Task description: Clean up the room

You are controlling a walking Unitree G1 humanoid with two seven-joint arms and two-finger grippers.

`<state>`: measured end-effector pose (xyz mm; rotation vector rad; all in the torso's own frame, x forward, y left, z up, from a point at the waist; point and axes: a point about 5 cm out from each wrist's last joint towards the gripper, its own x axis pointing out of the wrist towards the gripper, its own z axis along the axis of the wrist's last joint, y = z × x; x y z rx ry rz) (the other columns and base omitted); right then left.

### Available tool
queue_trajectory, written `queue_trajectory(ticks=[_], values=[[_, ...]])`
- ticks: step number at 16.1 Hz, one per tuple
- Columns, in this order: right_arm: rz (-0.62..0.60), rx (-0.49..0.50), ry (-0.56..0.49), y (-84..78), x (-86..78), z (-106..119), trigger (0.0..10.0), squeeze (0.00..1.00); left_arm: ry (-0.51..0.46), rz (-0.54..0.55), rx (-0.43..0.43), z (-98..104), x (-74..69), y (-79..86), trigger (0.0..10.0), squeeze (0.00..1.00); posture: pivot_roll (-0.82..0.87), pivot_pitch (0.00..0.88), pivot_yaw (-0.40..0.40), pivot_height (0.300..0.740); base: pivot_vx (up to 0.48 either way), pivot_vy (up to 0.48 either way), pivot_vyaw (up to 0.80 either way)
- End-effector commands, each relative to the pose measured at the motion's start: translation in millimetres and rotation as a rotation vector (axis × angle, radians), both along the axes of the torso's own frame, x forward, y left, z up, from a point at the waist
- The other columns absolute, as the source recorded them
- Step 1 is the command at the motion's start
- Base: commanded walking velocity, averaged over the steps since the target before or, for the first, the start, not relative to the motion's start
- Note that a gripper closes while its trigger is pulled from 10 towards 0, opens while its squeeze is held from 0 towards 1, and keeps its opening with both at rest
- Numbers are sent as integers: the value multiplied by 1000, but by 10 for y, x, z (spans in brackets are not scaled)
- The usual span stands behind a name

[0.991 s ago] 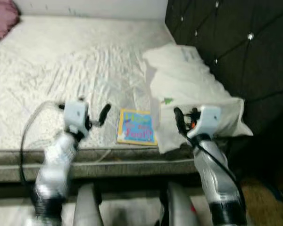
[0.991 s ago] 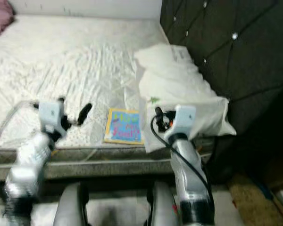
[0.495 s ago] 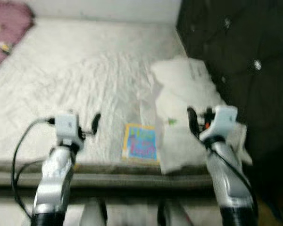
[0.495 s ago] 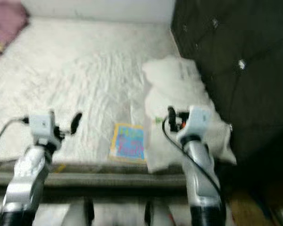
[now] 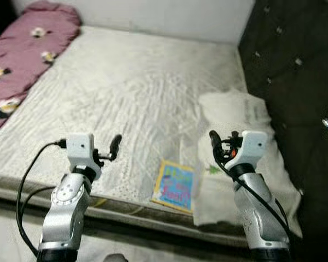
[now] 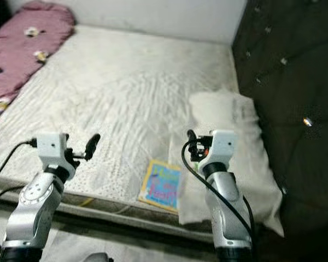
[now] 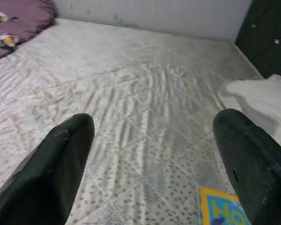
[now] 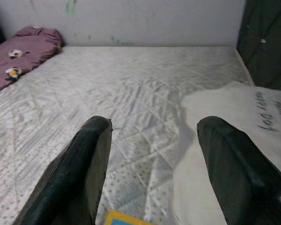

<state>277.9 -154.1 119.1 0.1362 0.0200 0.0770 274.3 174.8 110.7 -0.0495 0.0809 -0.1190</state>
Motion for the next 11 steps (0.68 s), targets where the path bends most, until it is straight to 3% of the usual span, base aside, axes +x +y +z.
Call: queue_trajectory(ticks=[1, 2, 8, 9, 11], values=[[-8, 9, 3, -23, -11, 17, 10000, 0, 4, -6, 14, 1, 5, -2, 10000, 0, -62, 0, -39, 740, 0, 0, 0], [-7, 6, 12, -31, -10, 5, 10000, 0, 10, -13, 6, 1, 14, -9, 10000, 0, -60, 0, -40, 740, 0, 0, 0], [-21, -40, 18, -72, -18, -27, 10000, 0, 4, -25, -3, 28, 68, -48, 10000, 0, -60, 0, -43, 740, 0, 474, 0], [-31, -17, 57, -76, -7, -64, 10000, 0, 6, -25, -5, 27, 79, -59, 10000, 0, -60, 0, -43, 740, 0, 480, 0], [-14, -14, 28, -58, 0, -26, 10000, 0, 2, -26, -7, 33, 87, -71, 10000, 0, -60, 0, -43, 740, 0, 480, 0]])
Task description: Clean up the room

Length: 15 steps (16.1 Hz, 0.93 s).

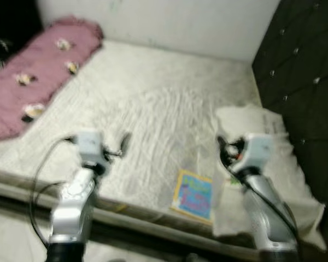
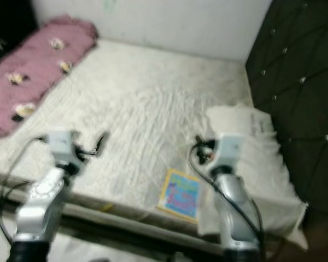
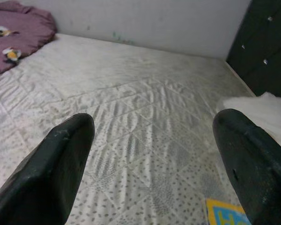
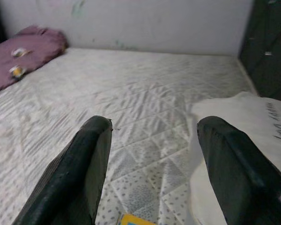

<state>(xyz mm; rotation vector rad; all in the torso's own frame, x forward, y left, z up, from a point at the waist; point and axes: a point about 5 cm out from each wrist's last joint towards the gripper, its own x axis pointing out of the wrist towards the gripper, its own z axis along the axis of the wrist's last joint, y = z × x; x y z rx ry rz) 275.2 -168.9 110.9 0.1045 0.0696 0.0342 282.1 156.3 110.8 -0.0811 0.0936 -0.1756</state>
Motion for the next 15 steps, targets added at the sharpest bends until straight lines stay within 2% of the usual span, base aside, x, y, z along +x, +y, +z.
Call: queue_trajectory(ticks=[1, 4, 8, 10, 15], values=[[26, 25, -13, 97, 27, 44, 10000, 0, -9, 32, 28, 31, 13, 114, 10000, 0, -60, 0, -43, 740, 0, 480, 0], [33, 32, -10, 108, 18, 32, 10000, 0, -35, 30, 41, 47, 21, 108, 10000, 0, -59, 0, -43, 740, 0, 417, -694], [42, 46, -6, 122, 19, 28, 10000, 0, -24, 50, 12, 25, 21, 102, 10000, 0, -62, 0, -42, 740, 0, 0, 0], [44, 46, 2, 130, 14, 16, 10000, 0, -2, 41, -5, 5, 20, 99, 10000, 0, -61, 0, -42, 740, 0, 388, 0], [45, 46, 2, 130, 7, 18, 10000, 0, -5, 25, -13, 7, 20, 87, 10000, 0, -62, 0, -42, 740, 0, 480, -788]])
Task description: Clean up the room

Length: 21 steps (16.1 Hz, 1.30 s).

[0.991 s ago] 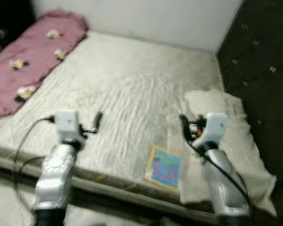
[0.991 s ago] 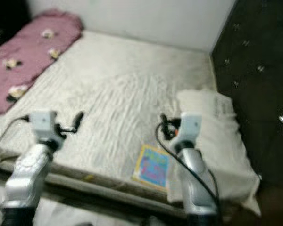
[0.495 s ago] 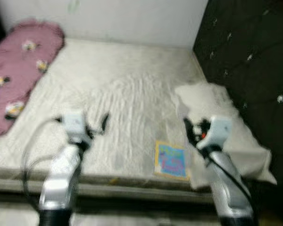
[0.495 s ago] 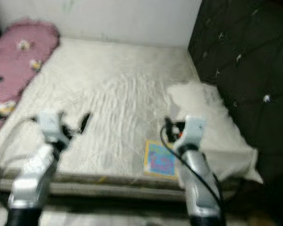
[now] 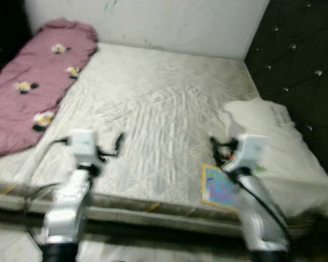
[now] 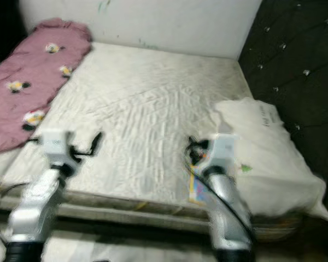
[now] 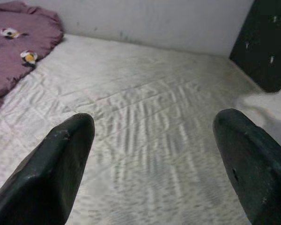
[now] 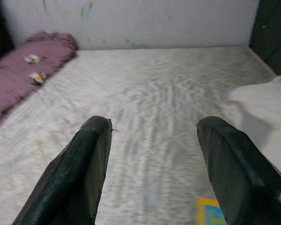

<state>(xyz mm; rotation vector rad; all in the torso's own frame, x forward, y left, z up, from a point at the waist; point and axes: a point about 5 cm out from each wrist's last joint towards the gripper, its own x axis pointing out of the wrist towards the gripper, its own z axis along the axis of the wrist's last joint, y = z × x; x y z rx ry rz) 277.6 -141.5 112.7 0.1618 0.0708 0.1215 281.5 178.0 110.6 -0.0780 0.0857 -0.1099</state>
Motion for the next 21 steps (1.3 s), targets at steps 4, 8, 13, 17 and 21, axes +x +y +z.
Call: queue_trajectory(ticks=[4, 8, 13, 17, 21], values=[[-42, -15, 5, -146, -15, 5, 10000, 0, 11, -56, -25, -2, 18, -150, 10000, 0, -64, 0, -44, 740, 0, 480, -231], [-43, -16, 6, -141, -13, 5, 10000, 0, 3, -64, -28, 7, 21, -149, 10000, 0, -65, 0, -42, 740, 0, 479, 0], [-41, -17, 3, -127, -7, 11, 10000, 0, -1, -89, -35, 9, -4, -207, 10000, 0, -64, 0, -42, 740, 0, 328, 0], [-41, -17, 4, -125, -4, 9, 10000, 0, -25, -92, -55, 37, -13, -195, 10000, 0, -65, 0, -41, 740, 0, 0, 0], [-44, -14, 1, -128, -10, 11, 10000, 0, -34, -117, -60, 40, -24, -206, 10000, 0, -67, 0, -41, 740, 69, 0, 0]])
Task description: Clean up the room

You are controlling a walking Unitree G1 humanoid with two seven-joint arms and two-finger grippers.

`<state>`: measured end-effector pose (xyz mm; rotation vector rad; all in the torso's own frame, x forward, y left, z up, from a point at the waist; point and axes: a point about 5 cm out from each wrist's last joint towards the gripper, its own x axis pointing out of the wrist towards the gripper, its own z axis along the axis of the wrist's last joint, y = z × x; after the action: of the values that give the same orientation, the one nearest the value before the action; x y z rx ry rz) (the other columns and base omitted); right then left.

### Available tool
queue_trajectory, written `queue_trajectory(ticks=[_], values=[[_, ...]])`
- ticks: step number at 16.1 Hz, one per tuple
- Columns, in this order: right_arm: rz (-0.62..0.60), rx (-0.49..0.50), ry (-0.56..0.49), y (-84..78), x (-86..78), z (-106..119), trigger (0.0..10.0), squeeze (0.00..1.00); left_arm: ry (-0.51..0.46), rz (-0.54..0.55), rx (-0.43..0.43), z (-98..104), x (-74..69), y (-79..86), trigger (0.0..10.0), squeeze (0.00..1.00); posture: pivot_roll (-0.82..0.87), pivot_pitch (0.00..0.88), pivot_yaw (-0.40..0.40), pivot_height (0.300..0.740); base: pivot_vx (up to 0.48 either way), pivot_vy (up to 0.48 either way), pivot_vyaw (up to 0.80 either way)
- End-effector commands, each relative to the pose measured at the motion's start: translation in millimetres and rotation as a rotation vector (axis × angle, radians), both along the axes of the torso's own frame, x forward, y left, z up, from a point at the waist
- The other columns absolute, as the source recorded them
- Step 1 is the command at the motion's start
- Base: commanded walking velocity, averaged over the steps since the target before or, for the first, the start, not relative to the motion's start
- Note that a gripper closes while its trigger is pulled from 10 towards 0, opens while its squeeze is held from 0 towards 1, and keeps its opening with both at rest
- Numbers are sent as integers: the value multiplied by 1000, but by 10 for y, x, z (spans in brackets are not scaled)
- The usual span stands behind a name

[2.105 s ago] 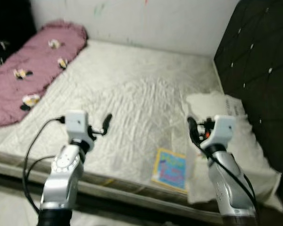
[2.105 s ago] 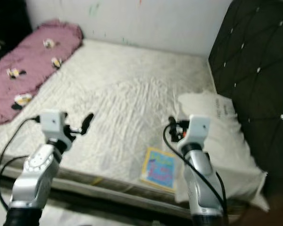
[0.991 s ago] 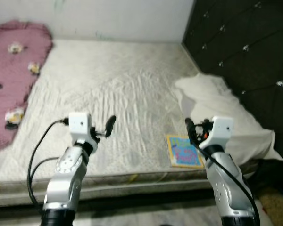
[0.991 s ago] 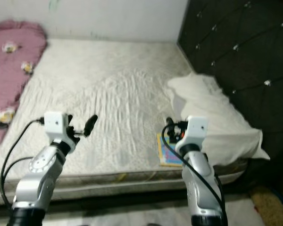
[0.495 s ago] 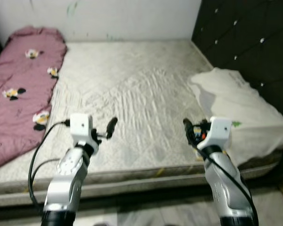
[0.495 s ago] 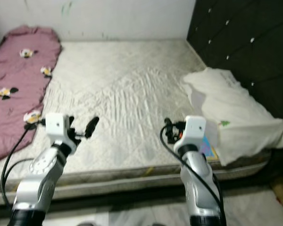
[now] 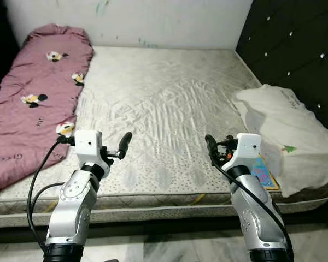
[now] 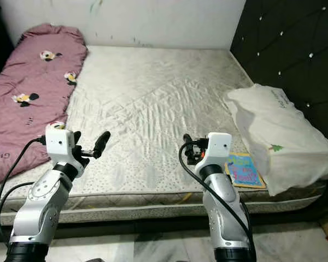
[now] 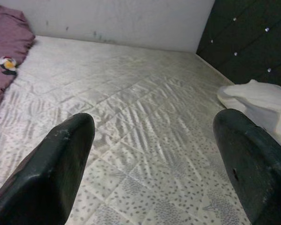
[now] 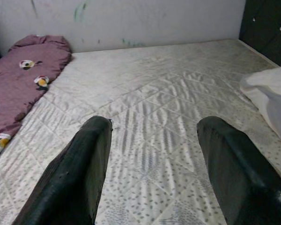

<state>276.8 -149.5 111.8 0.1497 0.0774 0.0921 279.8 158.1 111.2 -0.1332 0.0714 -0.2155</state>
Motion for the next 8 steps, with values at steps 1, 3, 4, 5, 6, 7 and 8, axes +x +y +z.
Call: queue_trajectory(ticks=[1, 3, 4, 5, 6, 7, 8], values=[[-10, 4, -15, -41, -4, 34, 10000, 0, -22, -17, 0, 37, -8, -9, 10000, 0, -67, 0, -42, 740, 244, 0, 0], [-12, 11, -23, -31, -4, 53, 10000, 0, -11, -8, -4, 26, -12, -5, 10000, 0, -66, 0, -43, 740, 122, 0, 0], [-12, -1, -34, -34, 3, 64, 10000, 0, -3, -3, -5, 16, -13, -5, 10000, 0, -65, 0, -43, 740, 0, 0, 0], [-17, -40, -37, -56, 16, 61, 10000, 0, 19, 21, -25, -10, -14, 1, 10000, 0, -62, 0, -43, 740, 0, 0, 0], [-18, -51, -33, -70, 23, 48, 10000, 0, 20, 14, -13, -11, -14, -1, 10000, 0, -60, 0, -43, 740, 0, 0, 0], [-18, -44, -35, -74, 24, 48, 10000, 0, 18, 13, -13, -11, -15, -1, 10000, 0, -60, 0, -43, 740, 0, 0, 0], [-22, -23, -17, -73, 21, 34, 10000, 0, 27, 16, -9, -35, -26, 12, 10000, 0, -63, 0, -40, 740, 0, 0, 0]])
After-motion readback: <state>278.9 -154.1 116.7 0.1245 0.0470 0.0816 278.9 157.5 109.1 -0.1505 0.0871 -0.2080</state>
